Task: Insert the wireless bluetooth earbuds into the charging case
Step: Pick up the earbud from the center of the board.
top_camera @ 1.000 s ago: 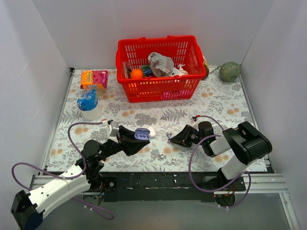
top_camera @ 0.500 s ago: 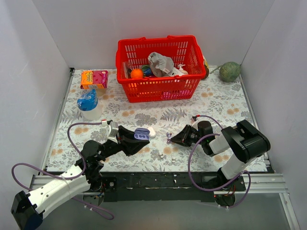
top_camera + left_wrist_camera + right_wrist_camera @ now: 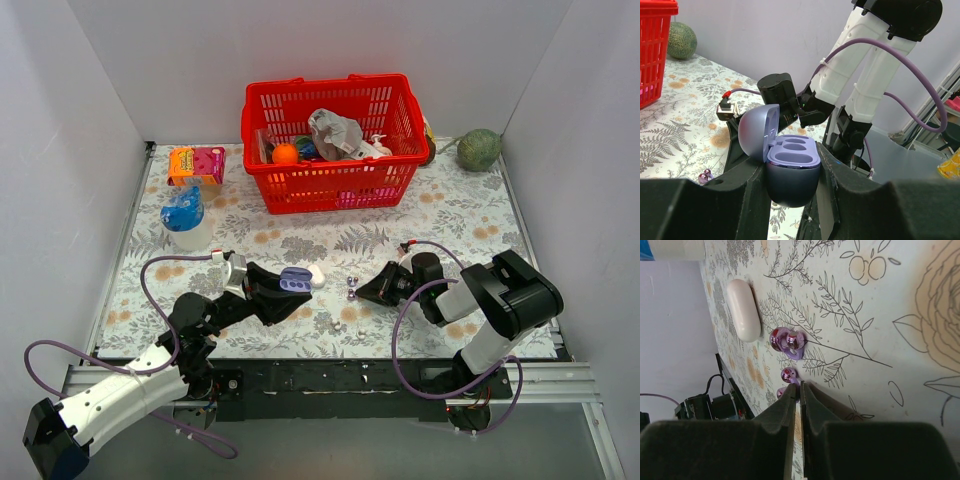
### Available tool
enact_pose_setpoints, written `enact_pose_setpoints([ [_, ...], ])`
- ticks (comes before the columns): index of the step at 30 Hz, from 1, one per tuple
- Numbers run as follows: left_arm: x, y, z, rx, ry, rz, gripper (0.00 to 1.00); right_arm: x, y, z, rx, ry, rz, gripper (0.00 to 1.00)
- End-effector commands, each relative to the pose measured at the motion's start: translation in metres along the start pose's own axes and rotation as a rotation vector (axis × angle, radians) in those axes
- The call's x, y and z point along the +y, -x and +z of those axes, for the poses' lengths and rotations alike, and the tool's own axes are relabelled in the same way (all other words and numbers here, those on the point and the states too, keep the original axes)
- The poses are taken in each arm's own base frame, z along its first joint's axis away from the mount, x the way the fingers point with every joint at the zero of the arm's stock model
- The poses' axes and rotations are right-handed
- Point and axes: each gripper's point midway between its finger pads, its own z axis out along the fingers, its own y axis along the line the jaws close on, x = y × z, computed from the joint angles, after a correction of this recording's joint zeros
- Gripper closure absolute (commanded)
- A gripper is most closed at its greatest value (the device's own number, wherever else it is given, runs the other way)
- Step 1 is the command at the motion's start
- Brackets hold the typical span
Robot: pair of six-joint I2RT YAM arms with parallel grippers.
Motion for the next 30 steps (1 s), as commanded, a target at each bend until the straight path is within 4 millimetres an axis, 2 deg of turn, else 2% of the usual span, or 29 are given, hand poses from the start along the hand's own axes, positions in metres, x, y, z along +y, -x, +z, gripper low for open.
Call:
enact_pose_setpoints([
  [1, -0.003, 0.007, 0.001, -0.015, -0.013, 0.016, 1.00, -0.006, -0.005, 0.001, 0.014, -0.017, -0.009, 0.89],
  [5, -0.004, 0.007, 0.001, -0.015, -0.013, 0.015, 1.00, -0.005, -0.005, -0.001, 0.006, -0.016, -0.012, 0.99],
  [11, -0.004, 0.008, 0.001, -0.017, -0.013, 0.017, 1.00, 0.001, -0.004, -0.006, -0.002, -0.005, -0.052, 0.99],
  [14, -0.003, 0.008, 0.001, -0.015, -0.010, 0.021, 1.00, 0.004, 0.000, -0.009, -0.002, -0.026, -0.115, 0.99],
  [20, -0.003, 0.009, 0.000, -0.030, -0.009, 0.021, 1.00, 0.028, 0.022, -0.025, -0.045, -0.063, -0.349, 0.99],
  [21, -0.003, 0.010, 0.000, -0.033, -0.007, 0.021, 1.00, 0.049, 0.033, -0.030, -0.082, -0.033, -0.406, 0.99],
  [22, -0.002, 0.009, 0.001, -0.032, -0.005, 0.020, 1.00, 0.043, 0.030, -0.035, -0.055, -0.079, -0.422, 0.99],
  [23, -0.002, 0.009, 0.001, -0.034, -0.005, 0.020, 1.00, 0.047, 0.036, -0.039, -0.063, -0.090, -0.502, 0.99],
  [24, -0.001, 0.008, 0.001, -0.030, -0.002, 0.018, 1.00, 0.076, 0.049, -0.047, -0.104, -0.045, -0.583, 0.99],
  [25, 0.000, 0.008, 0.002, -0.033, 0.000, 0.018, 1.00, 0.072, 0.043, -0.054, -0.061, -0.090, -0.598, 0.99],
  [27, 0.000, 0.007, 0.003, -0.029, 0.002, 0.005, 1.00, 0.090, 0.052, -0.068, -0.064, -0.107, -0.751, 0.99],
  [28, 0.000, 0.009, 0.003, -0.039, -0.003, 0.009, 1.00, 0.118, 0.056, -0.073, -0.080, -0.090, -0.821, 0.99],
  [29, 0.000, 0.008, 0.004, -0.038, -0.006, 0.007, 1.00, 0.118, 0.049, -0.079, -0.048, -0.127, -0.858, 0.99],
  [30, -0.001, 0.009, 0.005, -0.043, -0.009, -0.006, 1.00, 0.126, 0.051, -0.084, -0.065, -0.147, -0.931, 0.99],
])
